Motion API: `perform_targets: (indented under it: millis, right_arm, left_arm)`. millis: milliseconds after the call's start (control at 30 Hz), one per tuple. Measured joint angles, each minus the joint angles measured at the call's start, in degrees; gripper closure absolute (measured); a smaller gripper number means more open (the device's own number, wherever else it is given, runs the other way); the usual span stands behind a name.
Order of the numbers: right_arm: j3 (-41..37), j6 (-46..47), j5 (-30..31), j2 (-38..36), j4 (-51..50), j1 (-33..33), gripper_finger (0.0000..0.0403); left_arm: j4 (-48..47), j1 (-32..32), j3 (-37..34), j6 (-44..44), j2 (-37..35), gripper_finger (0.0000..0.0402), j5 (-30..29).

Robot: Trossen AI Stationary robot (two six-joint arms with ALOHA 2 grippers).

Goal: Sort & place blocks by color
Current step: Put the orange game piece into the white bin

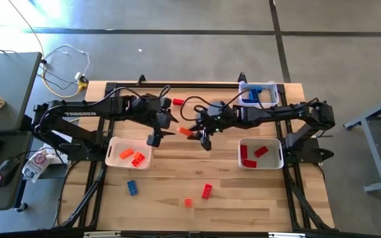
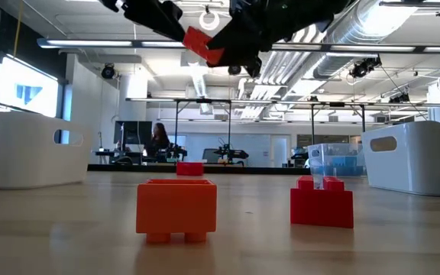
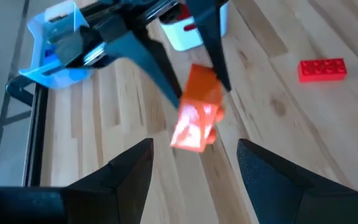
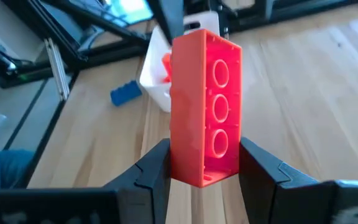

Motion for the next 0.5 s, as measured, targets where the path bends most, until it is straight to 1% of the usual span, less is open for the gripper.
perform_targets:
  millis: [233, 500]
  right_arm:
    - [0.0, 0.0, -0.9, 0.0, 5.0, -1.1, 0.0279]
    - [0.0, -1.0, -0.9, 0.0, 8.2, -1.4, 0.0279]
  left_arm:
    - [3.6, -0.6, 0.0, -1.1, 0.2, 0.0183, 0.0]
    - [6.1, -0.5, 0.0, -5.4, 0.2, 0.0187, -0.2]
